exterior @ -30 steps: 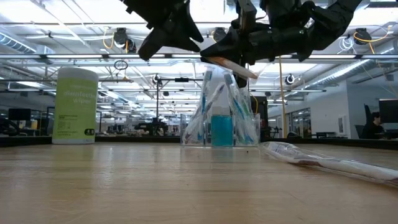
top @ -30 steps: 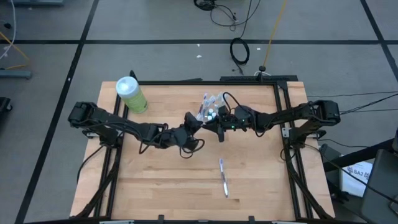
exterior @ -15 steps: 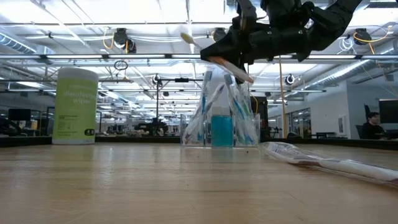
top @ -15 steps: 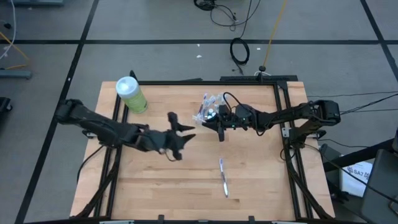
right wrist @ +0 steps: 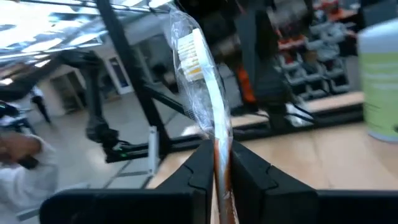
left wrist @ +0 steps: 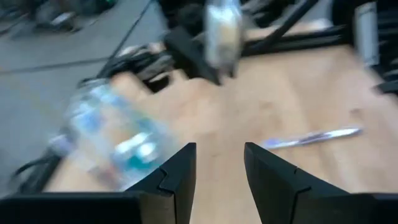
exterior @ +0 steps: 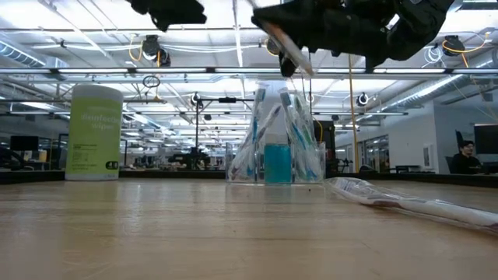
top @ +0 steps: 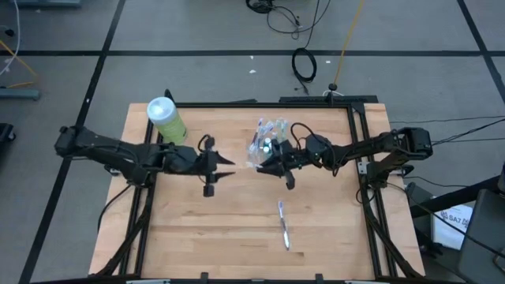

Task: Pick & Place toothbrushing station
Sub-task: Put the orange toothbrush into the transparent organizer

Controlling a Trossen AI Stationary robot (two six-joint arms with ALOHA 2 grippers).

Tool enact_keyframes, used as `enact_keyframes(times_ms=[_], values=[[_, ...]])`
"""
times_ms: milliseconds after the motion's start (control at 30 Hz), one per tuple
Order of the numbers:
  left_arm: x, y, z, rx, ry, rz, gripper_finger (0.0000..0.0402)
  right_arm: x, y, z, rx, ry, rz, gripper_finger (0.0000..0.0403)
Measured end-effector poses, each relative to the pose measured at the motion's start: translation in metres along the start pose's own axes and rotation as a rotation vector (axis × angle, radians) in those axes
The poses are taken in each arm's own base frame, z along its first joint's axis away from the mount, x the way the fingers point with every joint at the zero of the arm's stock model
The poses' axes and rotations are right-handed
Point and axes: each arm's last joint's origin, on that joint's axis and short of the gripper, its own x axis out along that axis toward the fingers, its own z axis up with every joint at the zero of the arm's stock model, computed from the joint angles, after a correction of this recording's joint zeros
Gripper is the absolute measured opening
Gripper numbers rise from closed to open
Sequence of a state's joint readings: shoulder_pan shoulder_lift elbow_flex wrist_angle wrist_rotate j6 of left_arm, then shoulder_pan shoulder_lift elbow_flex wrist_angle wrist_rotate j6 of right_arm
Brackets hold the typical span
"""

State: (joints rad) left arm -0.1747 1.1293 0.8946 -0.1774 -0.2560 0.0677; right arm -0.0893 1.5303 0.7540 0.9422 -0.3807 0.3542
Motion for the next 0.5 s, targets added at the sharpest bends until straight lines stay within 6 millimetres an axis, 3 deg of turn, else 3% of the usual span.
enact_keyframes(times_ms=[200, 300, 500], values=[[0.021, -0.006, -0.024, 0.038, -0.316, -0.119, 0.0143, 0.002, 0.005, 0.001, -0.008, -0.012, 0.037, 0.0021], [0.025, -0.004, -0.022, 0.021, -0.465, -0.086, 0.0143, 0.001, 0.005, 0.001, -0.007, -0.013, 0.034, 0.0025], [0.046, 0.002, -0.032, -0.069, -0.424, -0.058, 0.0143, 0.001, 0.003, 0.001, -0.003, -0.036, -0.039, 0.0026]])
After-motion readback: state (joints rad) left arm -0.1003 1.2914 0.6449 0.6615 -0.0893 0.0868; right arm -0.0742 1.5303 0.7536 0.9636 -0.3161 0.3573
